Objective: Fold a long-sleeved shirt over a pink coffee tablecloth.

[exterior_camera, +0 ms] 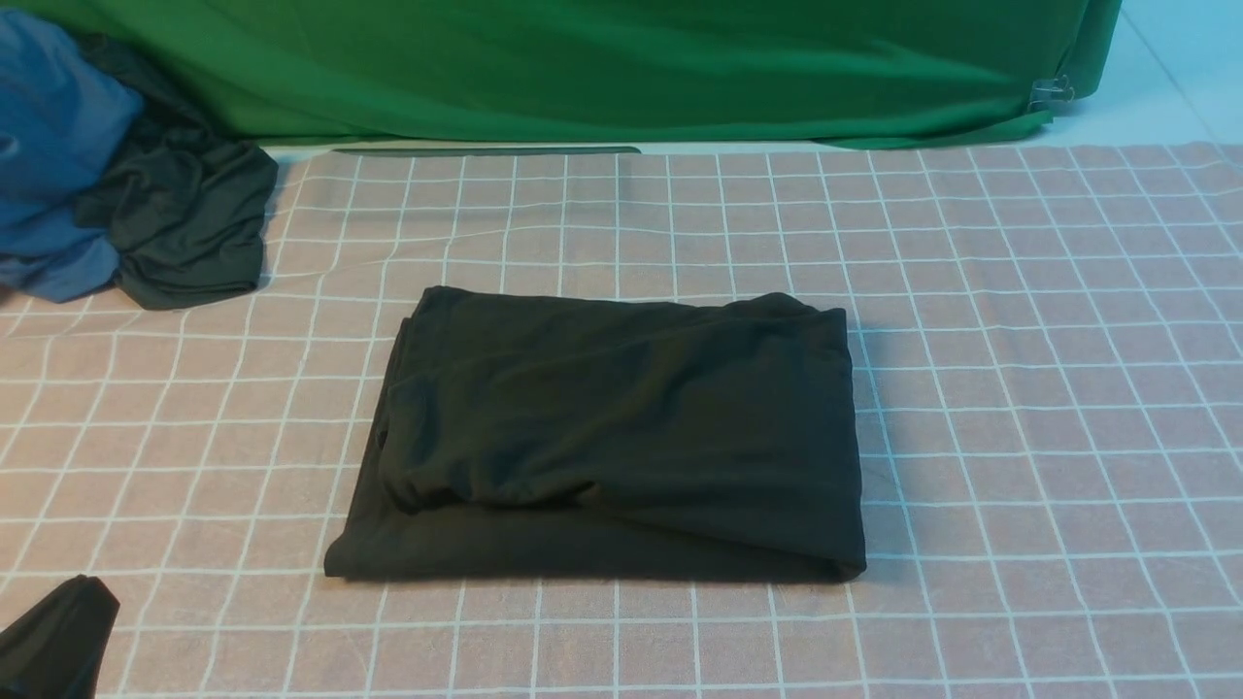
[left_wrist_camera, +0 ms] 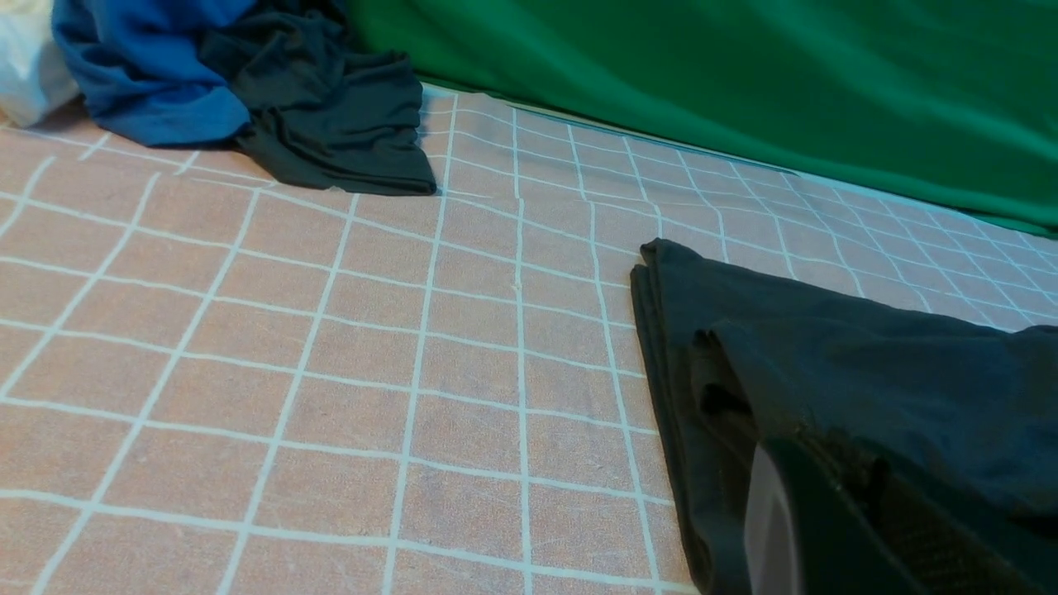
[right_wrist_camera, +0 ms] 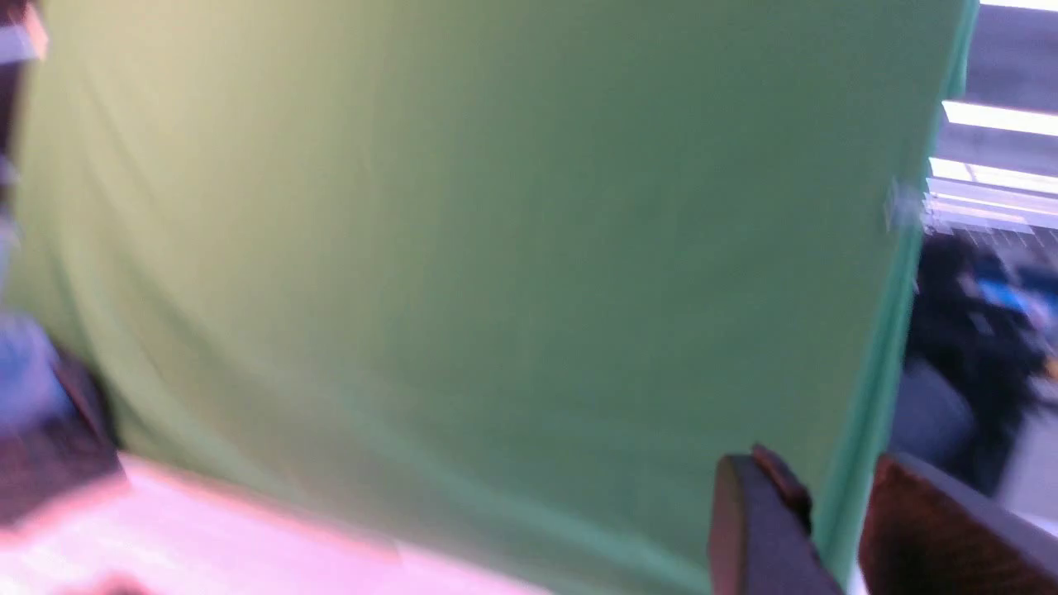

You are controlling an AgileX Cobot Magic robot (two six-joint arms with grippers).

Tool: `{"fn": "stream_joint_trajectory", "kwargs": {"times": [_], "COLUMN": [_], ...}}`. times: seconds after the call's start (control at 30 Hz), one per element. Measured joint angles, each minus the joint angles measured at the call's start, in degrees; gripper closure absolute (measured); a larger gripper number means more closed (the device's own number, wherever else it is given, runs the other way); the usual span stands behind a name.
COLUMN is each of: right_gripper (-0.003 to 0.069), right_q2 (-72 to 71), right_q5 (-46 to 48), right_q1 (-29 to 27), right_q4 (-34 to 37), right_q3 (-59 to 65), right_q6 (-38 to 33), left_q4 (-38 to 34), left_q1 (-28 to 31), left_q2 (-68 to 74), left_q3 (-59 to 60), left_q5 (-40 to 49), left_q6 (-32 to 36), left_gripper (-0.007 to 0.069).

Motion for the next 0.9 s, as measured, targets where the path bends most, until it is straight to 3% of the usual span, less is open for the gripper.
{"fn": "stream_joint_trajectory", "kwargs": {"times": [0.23, 0.4, 0.9], "right_gripper": [0.0423, 0.0422, 0.0422], "right_q2": [0.09, -3.27, -5.81], "right_q5": [-0.99, -0.55, 1.63], "right_q1": [-10.66, -15.36, -16.01], "right_q4": [-0.11, -0.11, -0.05], "right_q3": [19.37, 28.73, 29.18], "right_q6": [-4.01, -3.92, -3.05], "left_q4": [0.00, 0.00, 0.05], "left_q1": [0.00, 0.00, 0.00], "left_q2": [0.00, 0.00, 0.00], "left_q3": [0.00, 0.00, 0.00], "left_q5": [0.00, -0.02, -0.05], "left_q6": [0.02, 0.07, 0.13], "left_gripper": [0.0610, 0.0610, 0.0610]}}
